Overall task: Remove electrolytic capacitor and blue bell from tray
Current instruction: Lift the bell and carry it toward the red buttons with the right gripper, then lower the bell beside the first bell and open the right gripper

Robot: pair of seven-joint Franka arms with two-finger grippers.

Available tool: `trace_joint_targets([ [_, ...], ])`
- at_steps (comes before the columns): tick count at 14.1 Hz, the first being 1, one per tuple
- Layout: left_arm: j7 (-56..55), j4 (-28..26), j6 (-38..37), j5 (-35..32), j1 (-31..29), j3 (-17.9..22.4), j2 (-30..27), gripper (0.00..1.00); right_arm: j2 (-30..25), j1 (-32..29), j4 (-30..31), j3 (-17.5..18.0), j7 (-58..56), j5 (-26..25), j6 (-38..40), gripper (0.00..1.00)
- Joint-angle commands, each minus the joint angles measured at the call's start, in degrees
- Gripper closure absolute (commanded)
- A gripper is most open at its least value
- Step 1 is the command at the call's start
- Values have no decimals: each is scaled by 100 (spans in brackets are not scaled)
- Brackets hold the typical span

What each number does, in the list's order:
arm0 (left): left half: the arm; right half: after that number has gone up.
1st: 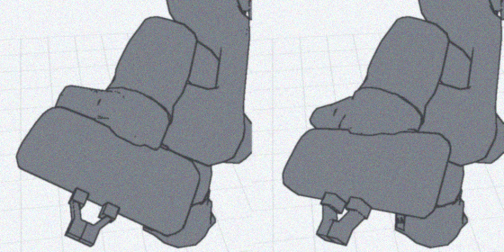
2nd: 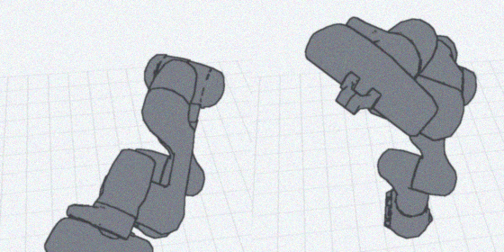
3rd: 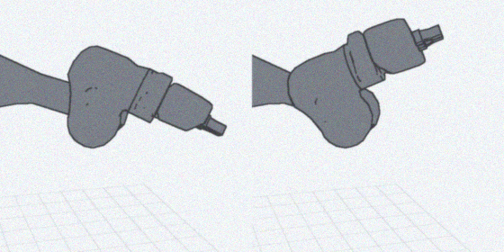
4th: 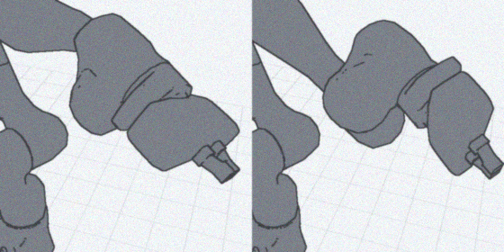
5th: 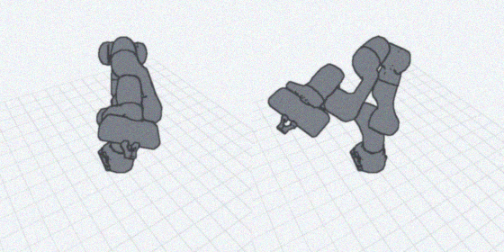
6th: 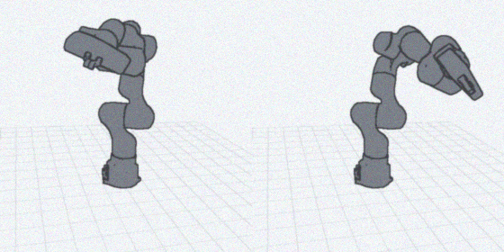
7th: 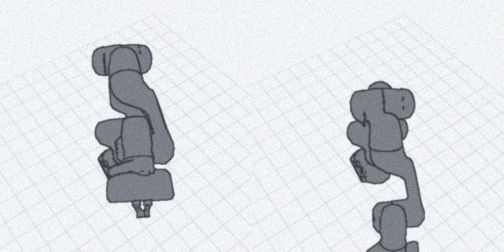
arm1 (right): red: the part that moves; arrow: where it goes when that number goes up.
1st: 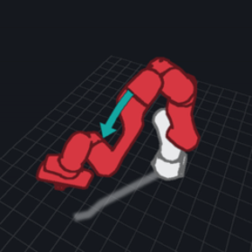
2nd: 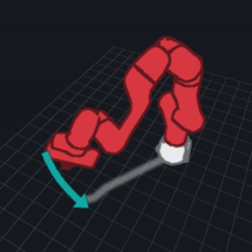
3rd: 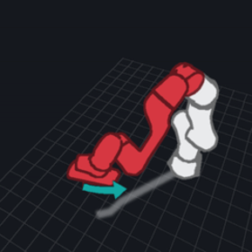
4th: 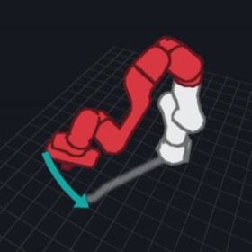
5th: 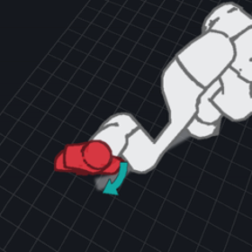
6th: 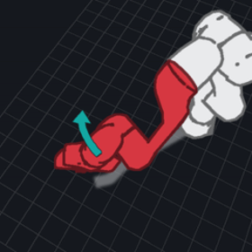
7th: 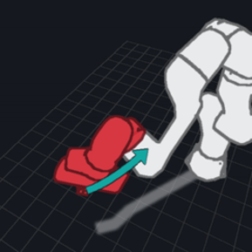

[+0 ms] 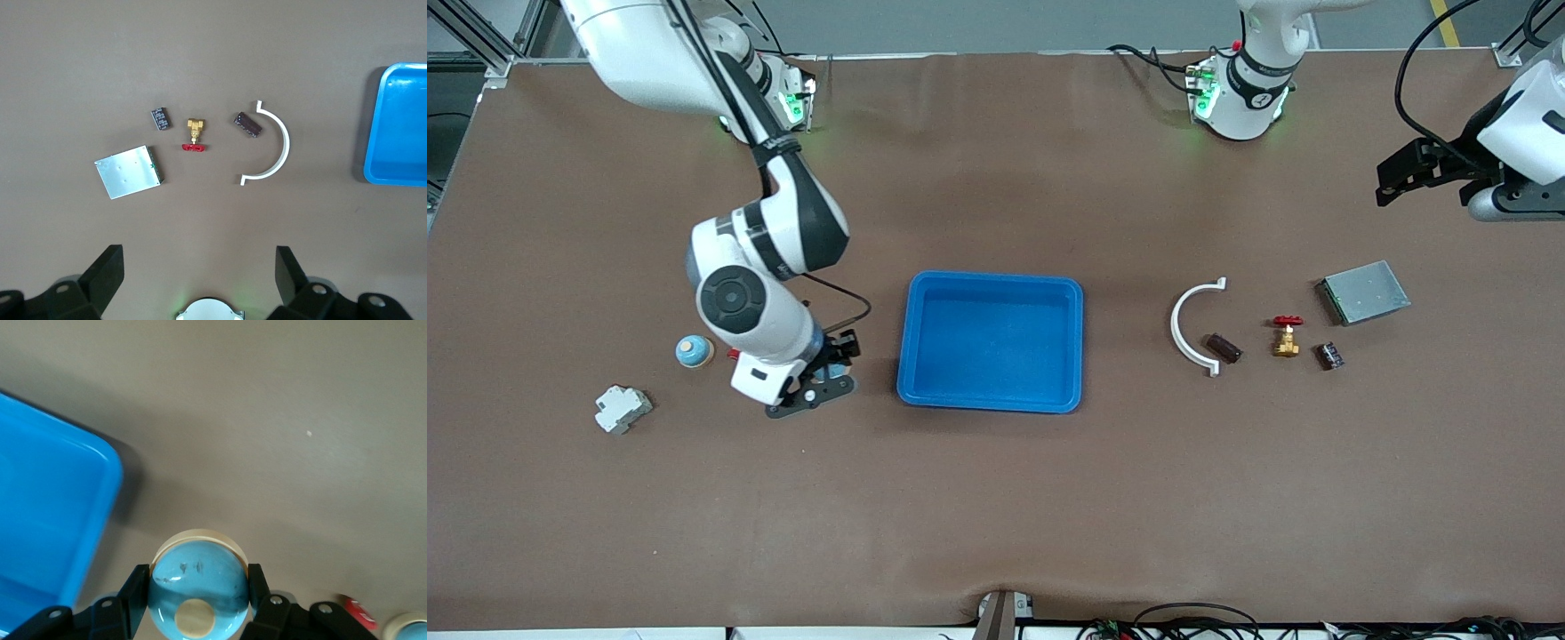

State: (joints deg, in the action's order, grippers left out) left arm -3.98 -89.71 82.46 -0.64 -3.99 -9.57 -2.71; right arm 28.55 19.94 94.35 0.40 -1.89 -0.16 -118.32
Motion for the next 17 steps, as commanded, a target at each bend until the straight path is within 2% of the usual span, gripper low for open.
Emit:
trace_joint_targets([
  [1, 99, 138, -108, -121, 12, -19, 69, 0, -280, -350, 548, 109, -704, 51, -182, 90],
  [6, 73, 129, -116, -121, 21, -54, 69, 0, -324, -772, 1611, 127, -2084, 217, -1500, 90],
  [11, 82, 138, -108, -121, 21, -54, 69, 0, -280, -992, 1779, 109, -2938, 394, -1528, 90],
  [17, 82, 138, -108, -200, 38, -63, 69, 0, -184, -1045, 1797, 109, -3168, 394, -1536, 90],
])
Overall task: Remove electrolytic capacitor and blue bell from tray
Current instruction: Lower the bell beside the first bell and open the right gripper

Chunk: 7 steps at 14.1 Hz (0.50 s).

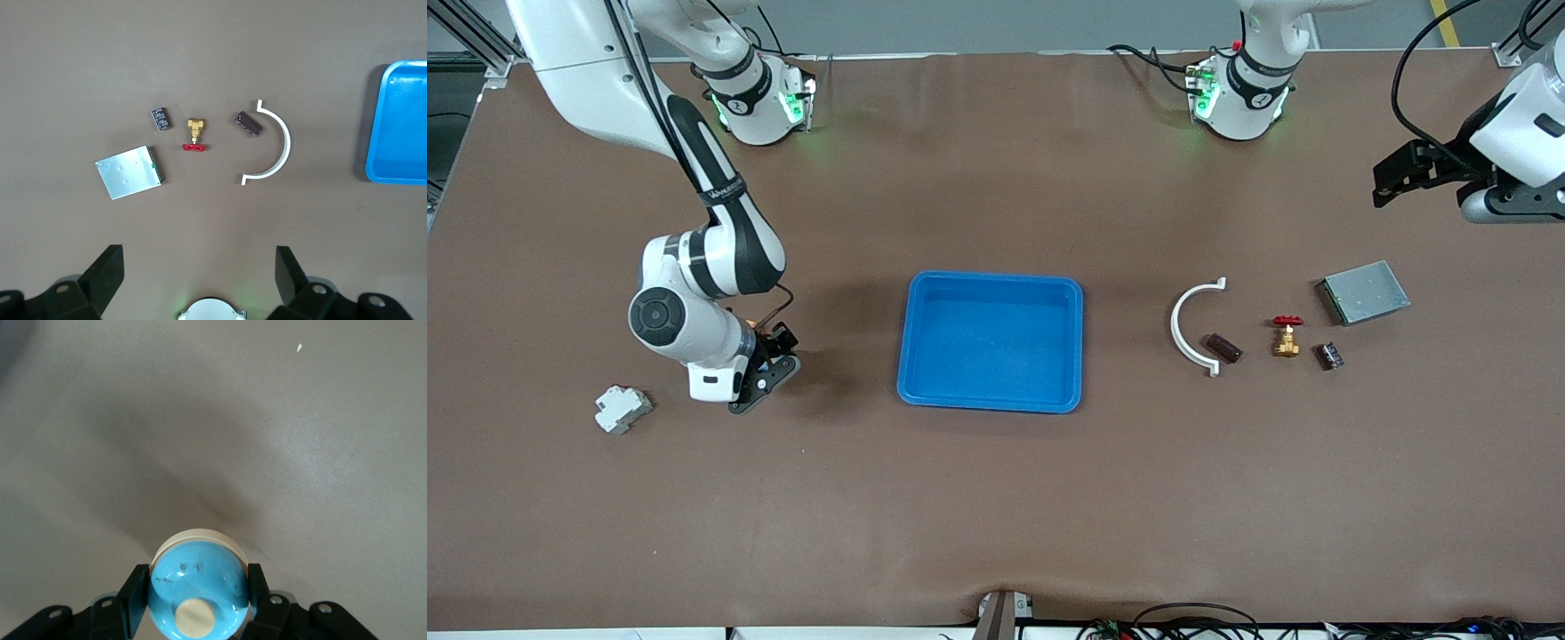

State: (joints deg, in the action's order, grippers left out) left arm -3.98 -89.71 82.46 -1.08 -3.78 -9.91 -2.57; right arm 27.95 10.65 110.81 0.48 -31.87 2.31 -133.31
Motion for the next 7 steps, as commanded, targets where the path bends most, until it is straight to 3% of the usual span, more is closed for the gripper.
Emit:
trace_joint_targets([
  [1, 81, 138, -107, -155, 18, -29, 55, 0, -97, -108, 142, 102, -205, 138, -46, 90],
  [7, 81, 138, -108, -155, 18, -29, 55, 0, 123, -116, 134, 93, -670, 138, -169, 90],
])
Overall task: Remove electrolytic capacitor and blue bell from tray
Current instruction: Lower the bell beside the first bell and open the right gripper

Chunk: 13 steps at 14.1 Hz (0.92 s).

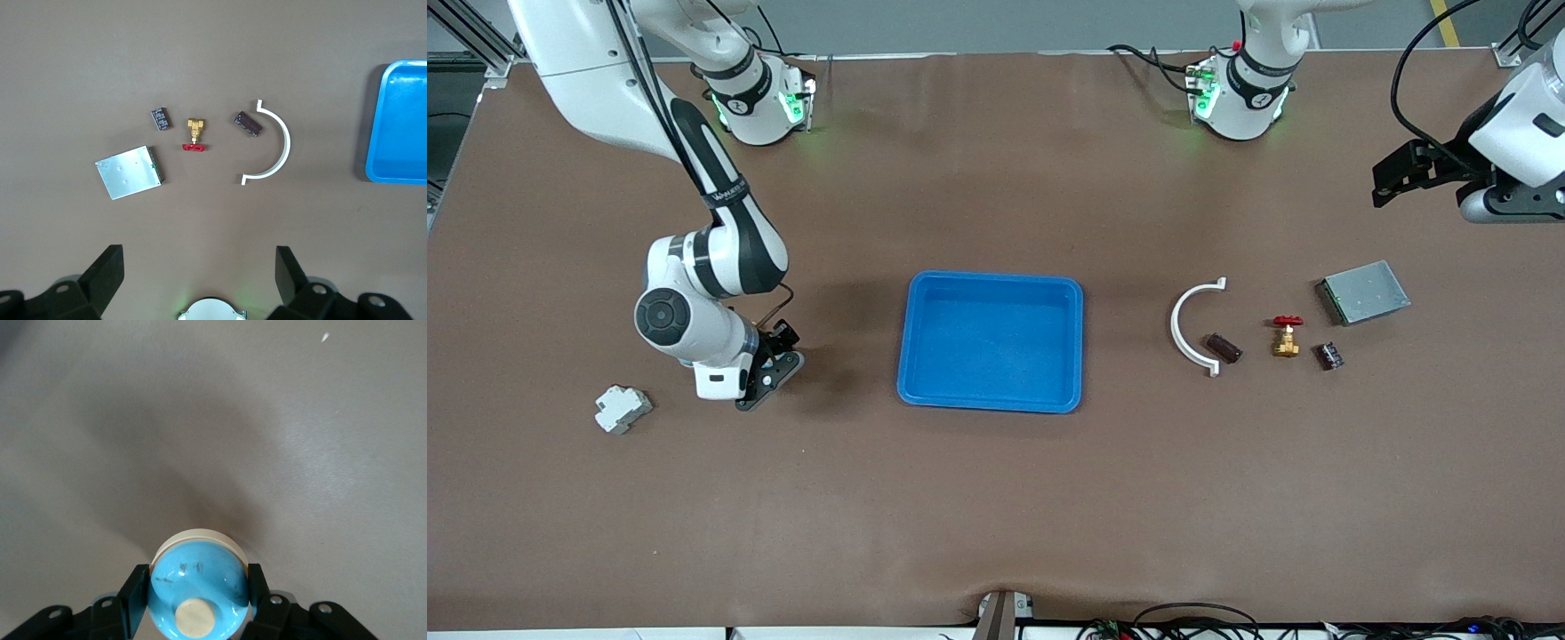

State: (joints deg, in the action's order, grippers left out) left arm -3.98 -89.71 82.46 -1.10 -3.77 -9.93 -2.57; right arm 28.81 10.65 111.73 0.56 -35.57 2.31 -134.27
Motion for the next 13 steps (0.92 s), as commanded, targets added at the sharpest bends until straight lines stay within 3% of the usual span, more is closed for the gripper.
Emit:
trace_joint_targets([
  [1, 81, 138, -107, -154, 8, -27, 55, 0, 54, -116, 51, 85, -344, 138, -134, 90],
  [5, 72, 138, -107, -154, 8, -27, 55, 0, 133, -107, 42, 85, -380, 138, -188, 88],
  [7, 64, 138, -107, -154, 17, -27, 55, 0, 142, -107, 24, 85, -371, 138, -188, 72],
  [9, 64, 138, -107, -154, 17, -27, 55, 0, 142, -98, 7, 85, -354, 138, -161, 4],
  [10, 64, 138, -107, -154, 17, -27, 55, 0, 142, -116, -19, 85, -319, 138, -118, 0],
  [13, 55, 138, -107, -154, 25, -27, 55, 0, 107, -107, -229, 85, -275, 138, 136, 0],
])
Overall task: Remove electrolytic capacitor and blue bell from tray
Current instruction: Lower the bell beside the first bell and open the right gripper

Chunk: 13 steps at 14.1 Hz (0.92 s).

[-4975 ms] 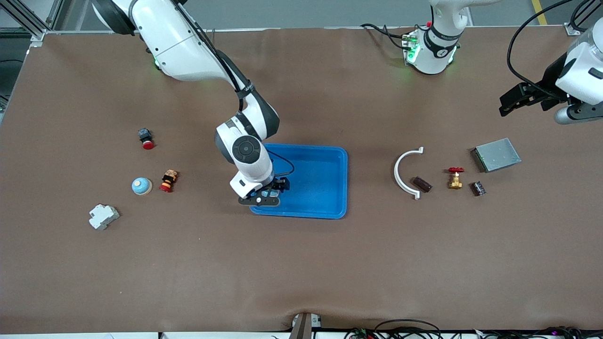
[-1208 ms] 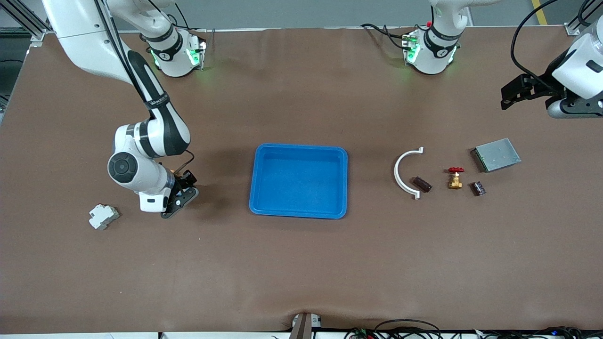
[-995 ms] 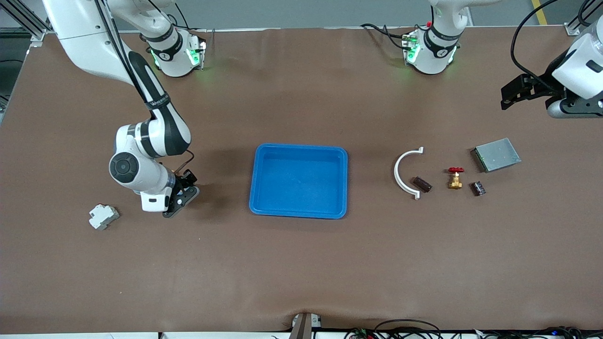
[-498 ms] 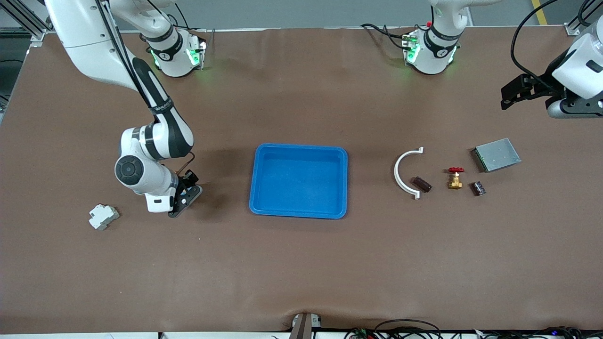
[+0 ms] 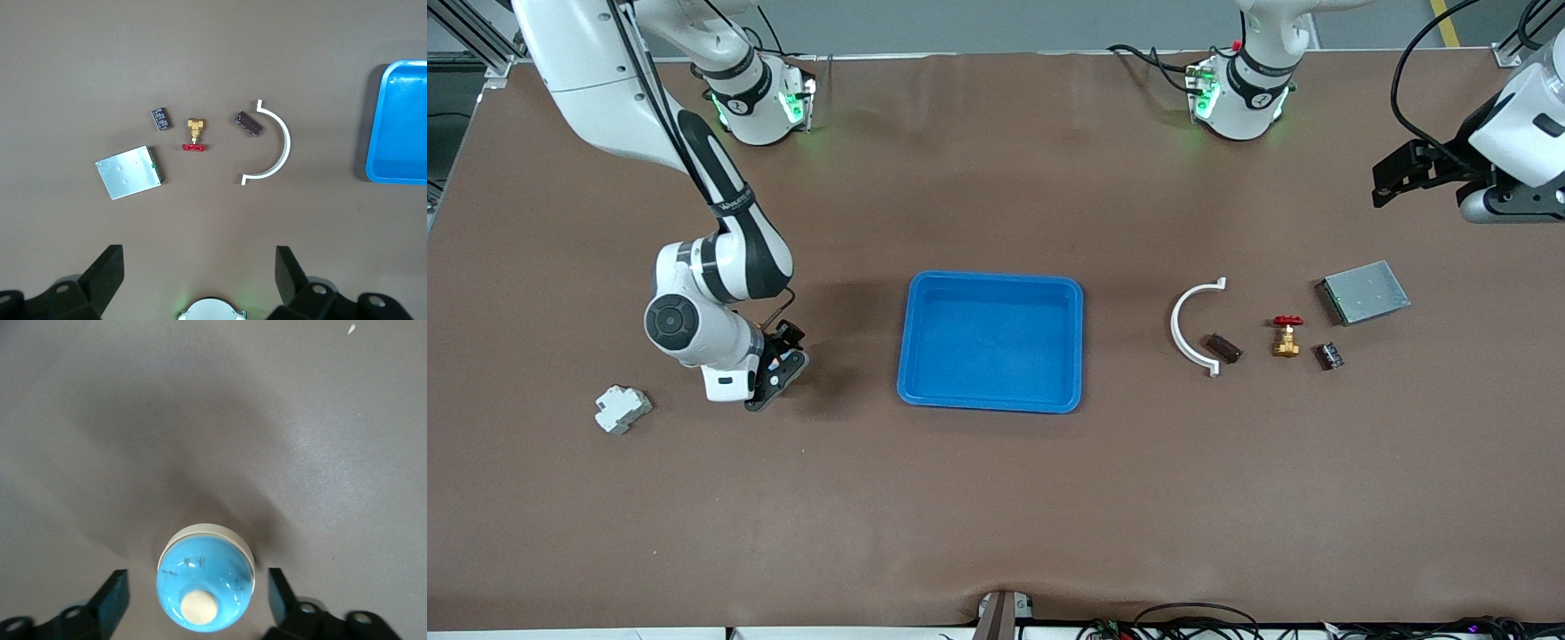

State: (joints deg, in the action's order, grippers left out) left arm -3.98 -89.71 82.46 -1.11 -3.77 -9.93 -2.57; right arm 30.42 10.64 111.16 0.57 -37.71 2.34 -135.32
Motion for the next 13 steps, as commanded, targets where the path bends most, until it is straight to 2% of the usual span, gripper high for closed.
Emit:
trace_joint_targets([
  [1, 55, 138, -107, -153, 17, -27, 55, 0, -80, -106, -322, 84, -52, 136, 504, 0],
  [4, 55, 138, -107, -153, 16, -27, 63, 0, -133, -106, -700, 75, 210, 136, 1278, 0],
  [9, 55, 147, -107, -162, 25, -27, 90, 0, -431, -36, -833, 101, 1386, 144, 1814, 0],
  [13, 55, 147, -107, -162, 25, -27, 90, 0, -1019, 87, -851, 119, 2792, 144, 2245, 0],
])
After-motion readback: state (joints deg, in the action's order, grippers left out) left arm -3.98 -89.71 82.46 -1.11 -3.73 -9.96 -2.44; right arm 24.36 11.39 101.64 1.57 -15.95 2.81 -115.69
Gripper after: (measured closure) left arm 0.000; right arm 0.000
